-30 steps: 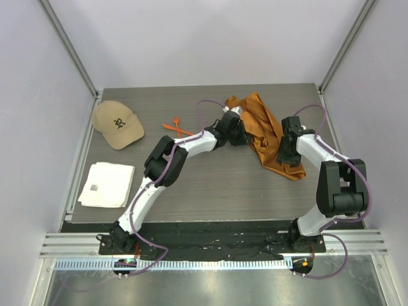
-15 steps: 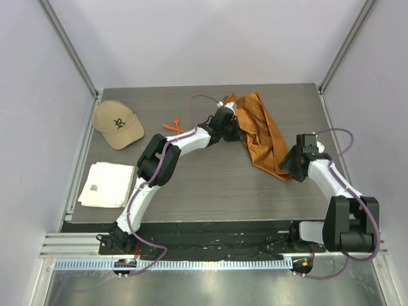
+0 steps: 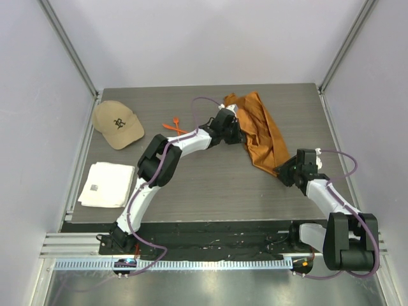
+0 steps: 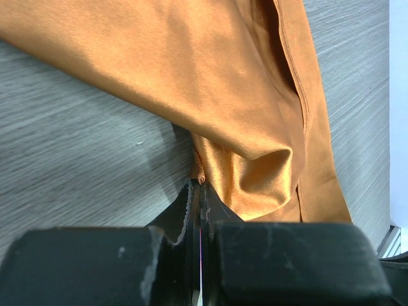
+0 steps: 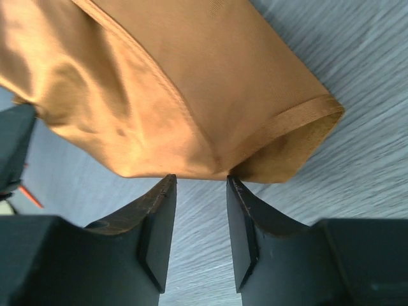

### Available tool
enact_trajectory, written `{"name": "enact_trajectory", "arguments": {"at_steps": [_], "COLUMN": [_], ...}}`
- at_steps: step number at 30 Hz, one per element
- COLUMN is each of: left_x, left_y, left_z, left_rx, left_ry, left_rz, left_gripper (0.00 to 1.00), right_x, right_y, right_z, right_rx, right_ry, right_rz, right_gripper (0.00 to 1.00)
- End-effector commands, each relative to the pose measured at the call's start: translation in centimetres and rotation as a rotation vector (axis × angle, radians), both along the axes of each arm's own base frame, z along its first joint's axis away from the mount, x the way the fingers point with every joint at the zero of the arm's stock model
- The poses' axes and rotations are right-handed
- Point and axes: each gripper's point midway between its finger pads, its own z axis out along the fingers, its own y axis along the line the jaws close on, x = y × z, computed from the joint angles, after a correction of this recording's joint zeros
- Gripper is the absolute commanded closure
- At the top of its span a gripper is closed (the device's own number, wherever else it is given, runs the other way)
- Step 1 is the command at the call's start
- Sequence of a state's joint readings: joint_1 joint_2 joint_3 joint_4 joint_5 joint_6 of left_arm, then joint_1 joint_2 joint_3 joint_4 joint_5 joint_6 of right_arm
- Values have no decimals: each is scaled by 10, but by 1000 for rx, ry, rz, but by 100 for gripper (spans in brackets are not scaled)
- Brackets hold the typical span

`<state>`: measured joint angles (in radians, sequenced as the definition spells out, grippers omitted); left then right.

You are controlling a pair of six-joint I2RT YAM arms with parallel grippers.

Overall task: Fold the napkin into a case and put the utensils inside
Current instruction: Pick up the crumpled napkin from the center of the board.

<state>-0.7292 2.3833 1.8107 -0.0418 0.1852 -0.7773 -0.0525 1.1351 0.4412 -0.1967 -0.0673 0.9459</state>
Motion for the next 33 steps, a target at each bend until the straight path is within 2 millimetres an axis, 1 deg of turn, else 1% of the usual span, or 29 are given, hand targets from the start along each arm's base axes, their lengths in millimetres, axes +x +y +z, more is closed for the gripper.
{"name": "enact_trajectory", "arguments": {"at_steps": [1, 4, 10, 12, 14, 18, 20, 22, 23, 25, 29, 33], "left_x": [-3, -3, -2, -3, -3, -5, -4, -4, -4, -4, -4, -4], "left_y": [-13, -14, -13, -14, -12, -13, -12, -13, -13, -13, -15, -19], "left_z": [49, 50, 54, 56, 53, 52, 51, 50, 51, 49, 52, 52], "left_rx": [-76, -76, -74, -78, -72, -74, -73, -74, -75, -75, -81, -84], "left_ry": [-76, -79, -91, -90, -88, -83, -81, -77, -78, -76, -79, -78], "left_rz": [-30, -33, -33, -37, -33, -39, -33, -35, -35, -34, -38, -41], "left_gripper": [100, 100, 100, 100, 100, 100, 100, 100, 100, 100, 100, 100], "right_x": [18, 15, 9, 6, 5, 1, -1, 4, 6, 12, 10, 14], "right_y": [-8, -8, -12, -12, -23, -28, -31, -34, -34, -33, -30, -28], "right_z": [19, 14, 7, 9, 10, 12, 8, 9, 5, 8, 4, 5], "right_rx": [-10, -7, -8, -11, -62, -75, -84, -84, -84, -73, -57, -38], "right_ry": [-109, -83, -58, -59, -65, -58, -45, -61, -50, -57, -62, -78], "right_rz": [-60, -66, -93, -94, -133, -149, -156, -153, -149, -135, -137, -134], "right_gripper": [58, 62, 63, 62, 62, 62, 62, 64, 64, 64, 64, 64]}}
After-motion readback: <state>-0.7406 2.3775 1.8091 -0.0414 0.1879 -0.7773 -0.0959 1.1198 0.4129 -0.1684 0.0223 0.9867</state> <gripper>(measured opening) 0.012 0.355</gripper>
